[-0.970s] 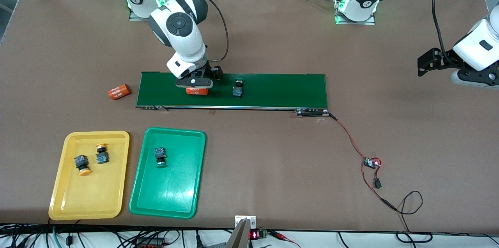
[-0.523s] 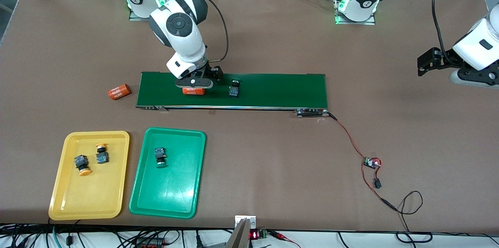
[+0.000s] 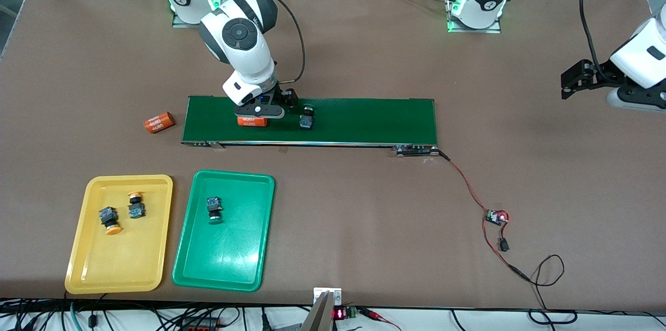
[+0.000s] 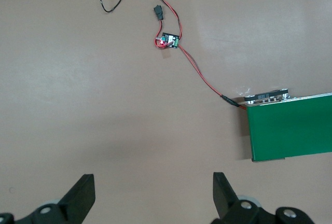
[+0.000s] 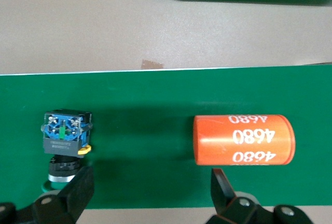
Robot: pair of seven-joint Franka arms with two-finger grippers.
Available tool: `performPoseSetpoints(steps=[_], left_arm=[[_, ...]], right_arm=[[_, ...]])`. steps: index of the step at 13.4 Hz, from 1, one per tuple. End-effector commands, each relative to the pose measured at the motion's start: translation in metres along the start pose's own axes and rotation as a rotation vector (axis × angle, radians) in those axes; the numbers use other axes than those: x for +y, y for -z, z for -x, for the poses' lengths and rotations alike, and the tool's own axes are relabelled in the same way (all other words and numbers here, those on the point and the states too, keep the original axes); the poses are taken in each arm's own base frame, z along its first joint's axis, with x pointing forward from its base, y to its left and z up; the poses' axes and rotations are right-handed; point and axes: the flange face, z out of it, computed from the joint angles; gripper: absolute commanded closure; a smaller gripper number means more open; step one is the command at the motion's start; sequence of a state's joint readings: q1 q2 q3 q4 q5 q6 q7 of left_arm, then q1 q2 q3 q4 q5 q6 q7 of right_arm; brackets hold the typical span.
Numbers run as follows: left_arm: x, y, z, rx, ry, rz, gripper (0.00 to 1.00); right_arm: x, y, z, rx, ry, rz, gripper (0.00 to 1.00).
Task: Sort buttons by color to trays
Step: 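Grasp the blue-topped black switch on the belt with the right gripper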
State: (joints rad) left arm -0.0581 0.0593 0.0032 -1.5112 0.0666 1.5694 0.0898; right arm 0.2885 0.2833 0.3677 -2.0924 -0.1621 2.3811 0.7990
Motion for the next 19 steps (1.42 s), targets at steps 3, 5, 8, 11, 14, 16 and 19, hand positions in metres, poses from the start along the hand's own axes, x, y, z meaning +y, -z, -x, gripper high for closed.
performPoseSetpoints(steps=[3, 5, 8, 11, 14, 16, 19], left_arm=[[-0.002, 0.008, 0.004, 0.009, -0.002, 0.007, 0.0], [-0.002, 0.008, 0.004, 0.009, -0.002, 0.007, 0.0], [-0.004, 0.008, 0.004, 0.007, 0.001, 0.006, 0.0], [-0.002, 0.007, 0.004, 0.006, -0.002, 0.008, 0.0], [-0.002, 0.007, 0.004, 0.006, -0.002, 0.006, 0.0], [-0.002, 0.007, 0.004, 0.006, -0.002, 0.008, 0.0], [-0.003, 0.006, 0.004, 0.004, 0.0, 0.006, 0.0]], right_arm=[[-0.013, -0.001, -0.014, 0.012, -0.01, -0.022, 0.0], [-0.017, -0.007, -0.016, 0.026, 0.003, -0.039, 0.0], [-0.019, -0.017, -0.015, 0.031, 0.013, -0.045, 0.0], [-0.02, -0.019, -0.016, 0.029, 0.013, -0.047, 0.0], [-0.019, -0.022, -0.016, 0.027, 0.011, -0.048, 0.0], [-0.02, -0.03, -0.014, 0.017, 0.015, -0.045, 0.0], [-0.018, -0.046, -0.01, -0.005, 0.022, -0.034, 0.0]])
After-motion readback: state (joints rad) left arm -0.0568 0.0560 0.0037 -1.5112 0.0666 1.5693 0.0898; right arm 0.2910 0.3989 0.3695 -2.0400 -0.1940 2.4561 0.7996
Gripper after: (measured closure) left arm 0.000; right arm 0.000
